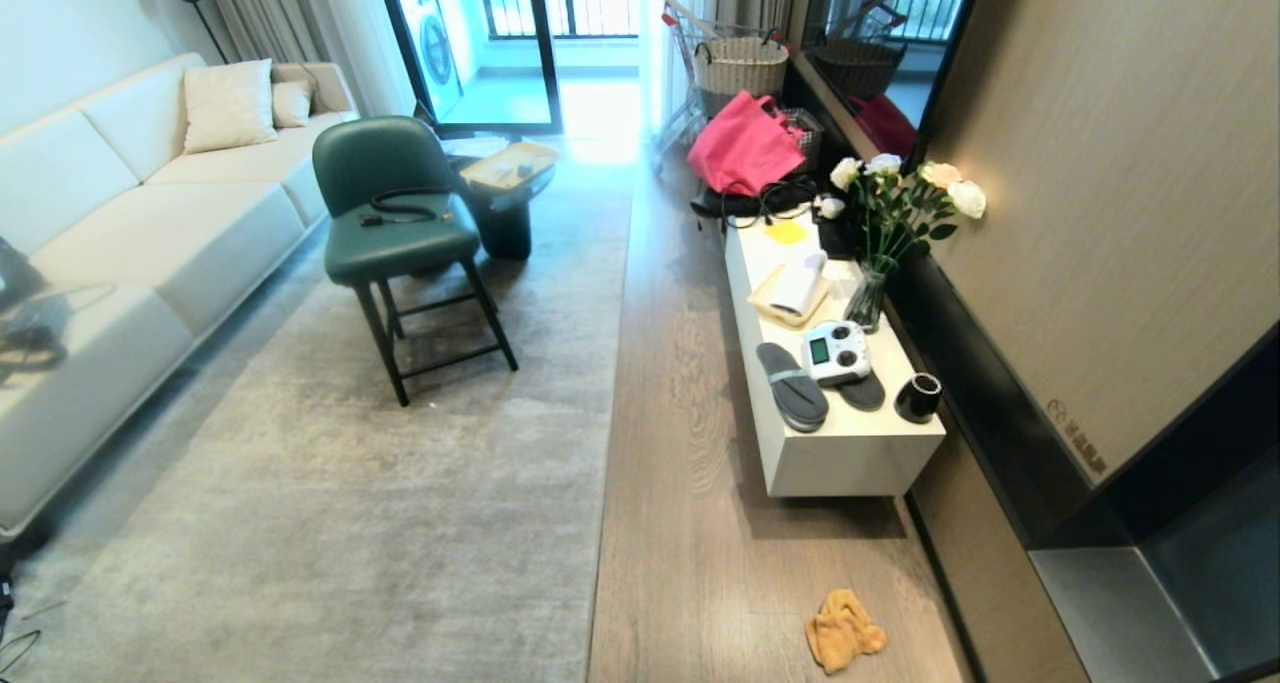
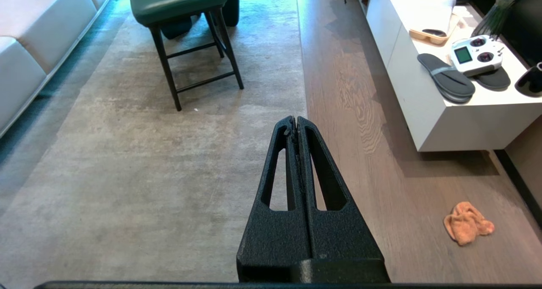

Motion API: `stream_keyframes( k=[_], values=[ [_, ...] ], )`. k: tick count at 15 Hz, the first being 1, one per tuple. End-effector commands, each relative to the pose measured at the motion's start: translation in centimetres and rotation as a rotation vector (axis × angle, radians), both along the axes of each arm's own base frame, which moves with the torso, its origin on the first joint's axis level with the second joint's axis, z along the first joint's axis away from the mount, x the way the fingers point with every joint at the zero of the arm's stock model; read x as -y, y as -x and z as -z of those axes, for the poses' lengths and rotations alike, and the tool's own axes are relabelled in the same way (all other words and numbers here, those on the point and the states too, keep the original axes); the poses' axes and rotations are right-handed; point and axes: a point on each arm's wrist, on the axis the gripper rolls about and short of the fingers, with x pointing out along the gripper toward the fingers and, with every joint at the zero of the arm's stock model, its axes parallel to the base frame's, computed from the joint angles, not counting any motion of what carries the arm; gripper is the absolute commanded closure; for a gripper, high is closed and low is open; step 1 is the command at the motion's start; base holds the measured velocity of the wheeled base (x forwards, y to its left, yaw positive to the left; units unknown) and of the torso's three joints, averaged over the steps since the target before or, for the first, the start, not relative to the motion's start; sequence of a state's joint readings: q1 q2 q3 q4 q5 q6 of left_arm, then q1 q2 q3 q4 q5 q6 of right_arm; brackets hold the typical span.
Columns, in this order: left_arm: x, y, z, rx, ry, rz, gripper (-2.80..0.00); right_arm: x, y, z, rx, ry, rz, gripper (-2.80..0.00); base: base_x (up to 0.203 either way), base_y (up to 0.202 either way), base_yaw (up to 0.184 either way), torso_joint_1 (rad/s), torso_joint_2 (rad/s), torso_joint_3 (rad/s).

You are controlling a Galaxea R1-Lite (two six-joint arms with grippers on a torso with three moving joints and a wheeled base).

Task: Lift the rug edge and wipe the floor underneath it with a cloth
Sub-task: Pick up the rag

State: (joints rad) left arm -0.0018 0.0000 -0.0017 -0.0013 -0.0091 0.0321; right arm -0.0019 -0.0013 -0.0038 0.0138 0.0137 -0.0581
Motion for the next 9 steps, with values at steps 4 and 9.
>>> stream_keyframes(
  k=[4, 9],
  values=[
    [0.00, 0.00, 0.00, 0.000, 0.000, 0.000, 0.00, 0.00, 0.00, -0.02, 0.000, 0.000, -0.002, 0.00, 0.000, 0.000, 0.000, 0.000, 0.00, 0.000],
    [0.00, 0.00, 0.00, 0.000, 0.000, 0.000, 0.00, 0.00, 0.00, -0.02, 0.000, 0.001, -0.002, 0.00, 0.000, 0.000, 0.000, 0.000, 0.00, 0.000]
  ],
)
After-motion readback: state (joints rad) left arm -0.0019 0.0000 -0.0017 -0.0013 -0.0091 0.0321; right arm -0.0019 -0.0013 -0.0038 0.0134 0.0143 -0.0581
